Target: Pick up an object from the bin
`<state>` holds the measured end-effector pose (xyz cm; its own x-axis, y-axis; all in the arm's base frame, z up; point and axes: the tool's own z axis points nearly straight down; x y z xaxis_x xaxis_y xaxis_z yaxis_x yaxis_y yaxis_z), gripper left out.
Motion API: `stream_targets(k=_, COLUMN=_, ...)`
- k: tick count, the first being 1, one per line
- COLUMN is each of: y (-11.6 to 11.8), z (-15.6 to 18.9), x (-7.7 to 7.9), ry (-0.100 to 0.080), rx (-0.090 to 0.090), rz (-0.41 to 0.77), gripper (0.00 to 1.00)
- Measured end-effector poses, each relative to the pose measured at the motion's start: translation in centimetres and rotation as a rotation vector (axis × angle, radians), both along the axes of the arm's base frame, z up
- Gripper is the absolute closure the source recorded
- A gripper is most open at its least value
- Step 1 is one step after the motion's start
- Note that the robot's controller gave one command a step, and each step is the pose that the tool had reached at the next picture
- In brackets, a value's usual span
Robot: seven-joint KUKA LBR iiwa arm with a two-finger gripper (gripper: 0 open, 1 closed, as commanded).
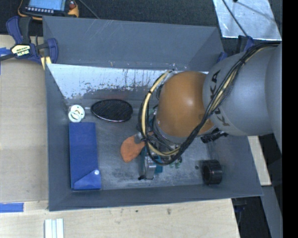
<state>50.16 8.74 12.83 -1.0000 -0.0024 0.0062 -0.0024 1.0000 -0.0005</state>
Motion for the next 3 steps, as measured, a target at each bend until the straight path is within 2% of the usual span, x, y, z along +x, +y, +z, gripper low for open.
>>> stream_targets(k=1, y=0.0, z=0.4, x=0.2, ry=-0.008, rx=0.001, rz=-0.002, gripper=0.0)
stream_targets(k=2, y=1.4, z=-2.2, x=5.1, ry=-0.014, rx=0.001, rz=0.032, gripper=0.0)
stream_targets(k=3, y=-4.1, z=-5.7, x=5.4, ry=-0.01, rx=0.002, rz=-0.109, gripper=1.0)
